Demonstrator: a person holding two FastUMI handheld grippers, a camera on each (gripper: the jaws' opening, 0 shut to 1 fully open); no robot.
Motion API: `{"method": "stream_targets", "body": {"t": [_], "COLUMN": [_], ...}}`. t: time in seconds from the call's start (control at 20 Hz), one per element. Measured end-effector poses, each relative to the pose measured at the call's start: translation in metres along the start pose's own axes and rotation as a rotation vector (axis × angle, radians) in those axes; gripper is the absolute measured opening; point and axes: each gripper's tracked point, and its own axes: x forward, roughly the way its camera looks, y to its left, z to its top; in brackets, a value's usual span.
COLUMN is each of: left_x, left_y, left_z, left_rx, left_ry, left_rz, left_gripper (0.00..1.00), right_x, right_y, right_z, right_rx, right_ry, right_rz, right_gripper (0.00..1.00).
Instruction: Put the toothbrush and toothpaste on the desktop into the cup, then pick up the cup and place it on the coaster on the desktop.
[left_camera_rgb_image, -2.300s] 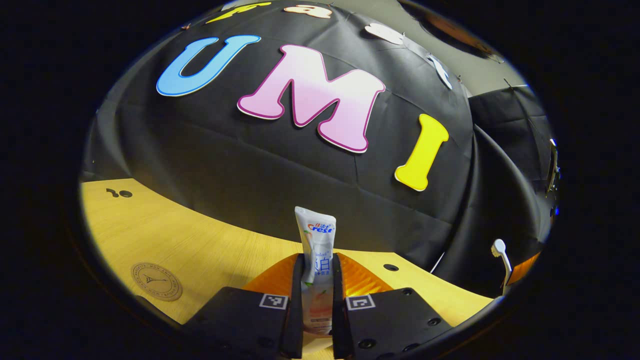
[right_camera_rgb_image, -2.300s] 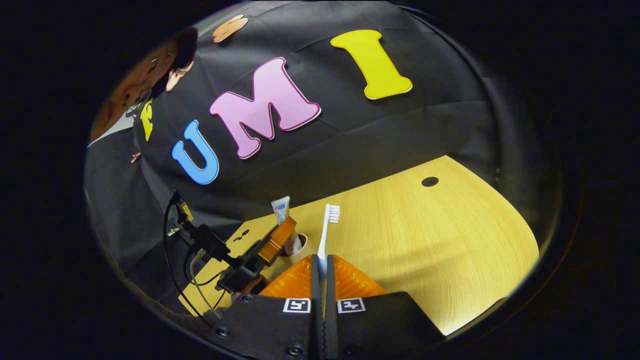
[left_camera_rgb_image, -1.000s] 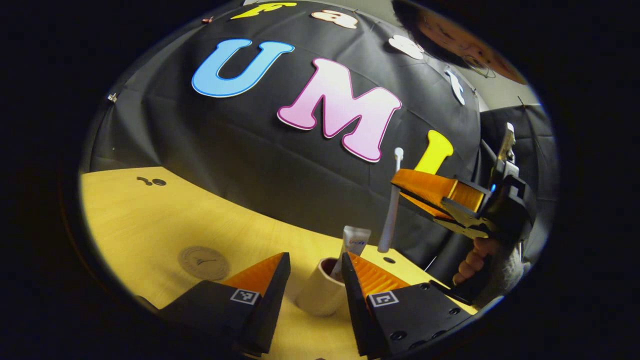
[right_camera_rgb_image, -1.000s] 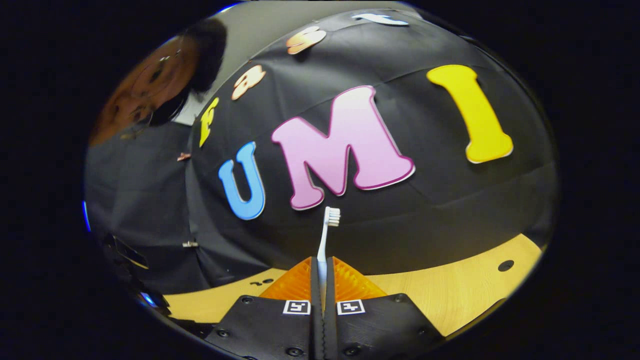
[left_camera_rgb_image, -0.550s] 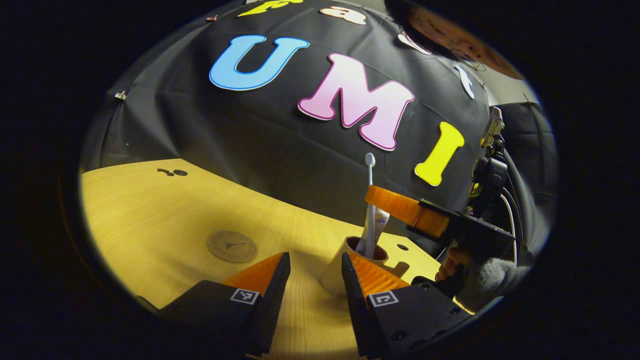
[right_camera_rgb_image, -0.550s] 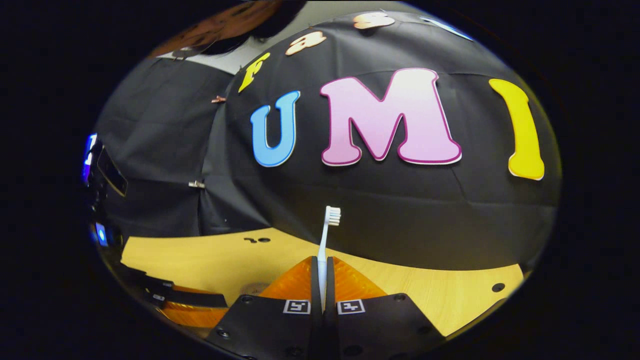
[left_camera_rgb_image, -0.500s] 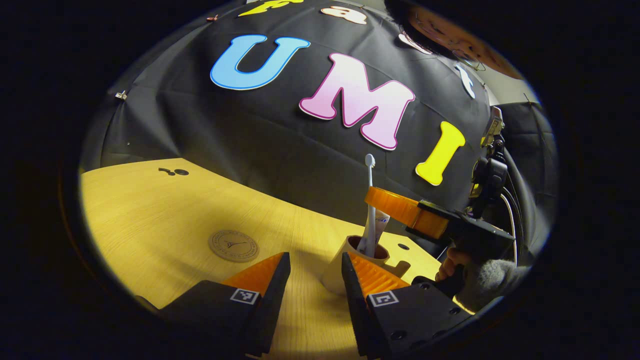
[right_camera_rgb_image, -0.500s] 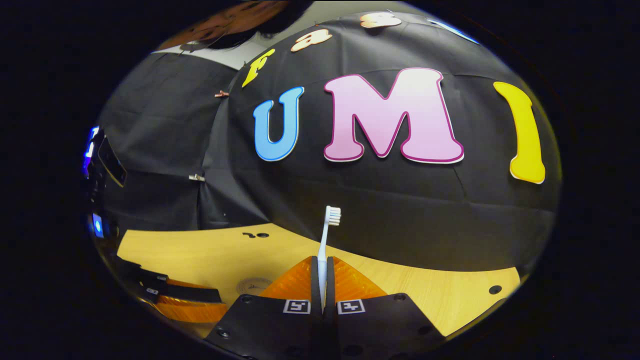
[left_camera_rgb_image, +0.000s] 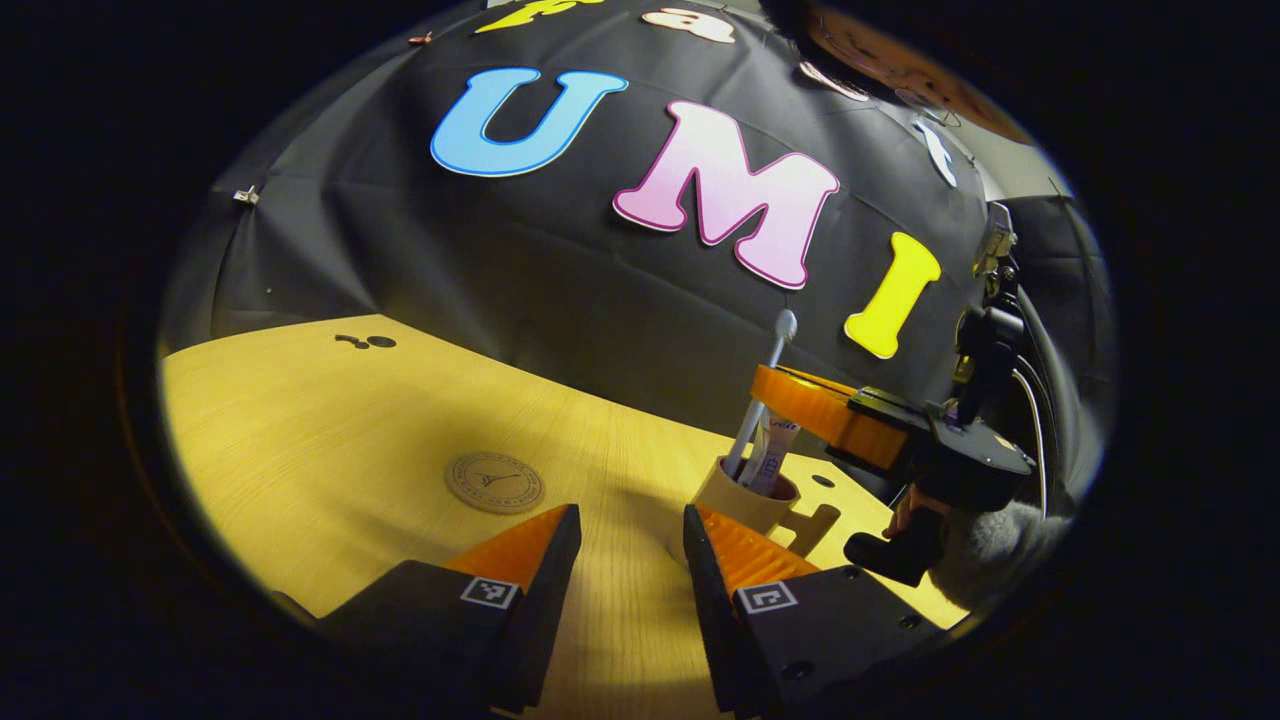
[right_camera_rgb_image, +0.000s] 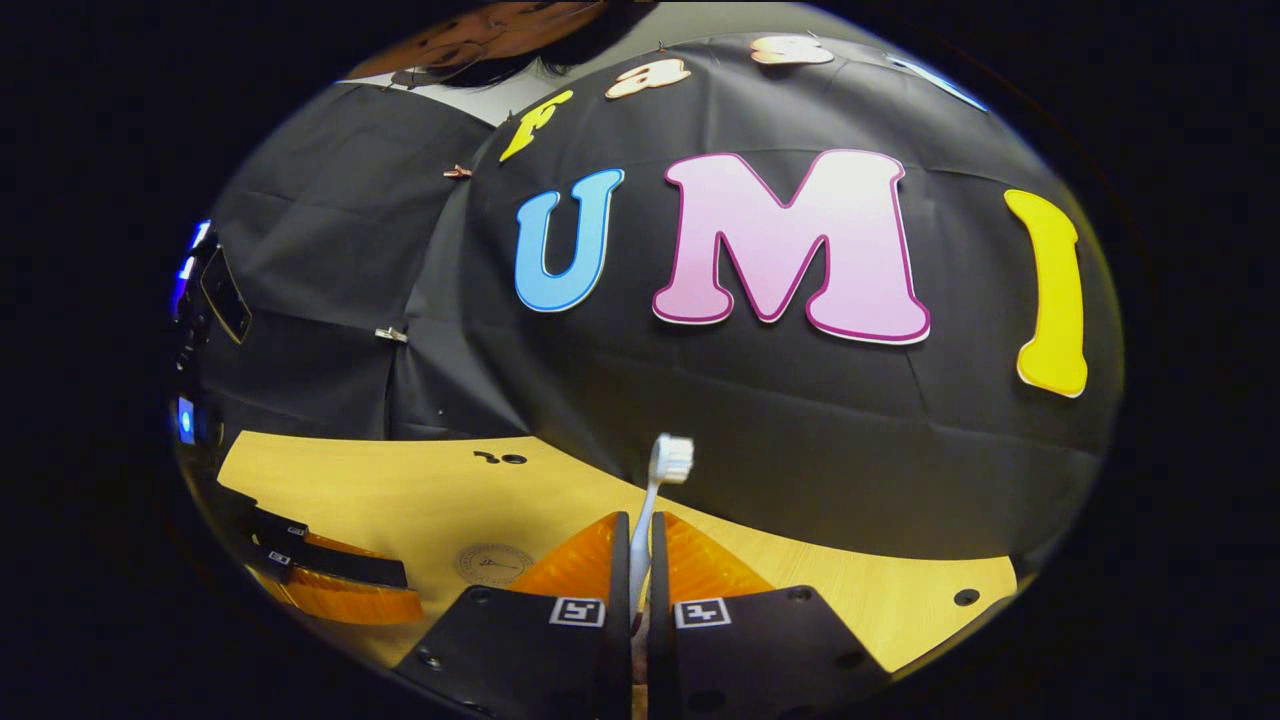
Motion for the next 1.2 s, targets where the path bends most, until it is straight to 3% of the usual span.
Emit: {"method": "stream_targets", "body": {"t": [0.5, 0.65, 0.85, 0.9, 1.0, 1.2], "left_x": [-0.012, -0.017, -0.028, -0.031, -0.038, -0.054], "left_y": [0.006, 0.009, 0.015, 0.017, 0.022, 0.034], "left_z": [0.001, 0.001, 0.003, 0.002, 0.001, -0.001], "left_rx": [0.014, 0.020, 0.043, 0.050, 0.060, 0.077], "left_ry": [0.010, 0.015, 0.029, 0.035, 0.044, 0.047], "left_rz": [0.020, 0.019, 0.015, 0.016, 0.021, 0.050], "left_gripper": [0.65, 0.65, 0.65, 0.65, 0.65, 0.65], "right_x": [-0.038, -0.066, -0.110, -0.118, -0.129, -0.125], "right_y": [-0.024, -0.024, -0.020, -0.020, -0.023, -0.029], "right_z": [0.018, 0.007, -0.031, -0.042, -0.066, -0.092], "right_rx": [0.007, 0.017, 0.031, 0.028, 0.023, 0.055], "right_ry": [0.059, 0.190, 0.468, 0.541, 0.656, 0.768], "right_rz": [-0.021, 0.027, 0.108, 0.129, 0.152, 0.158], "right_gripper": [0.22, 0.22, 0.31, 0.39, 0.37, 0.39]}}
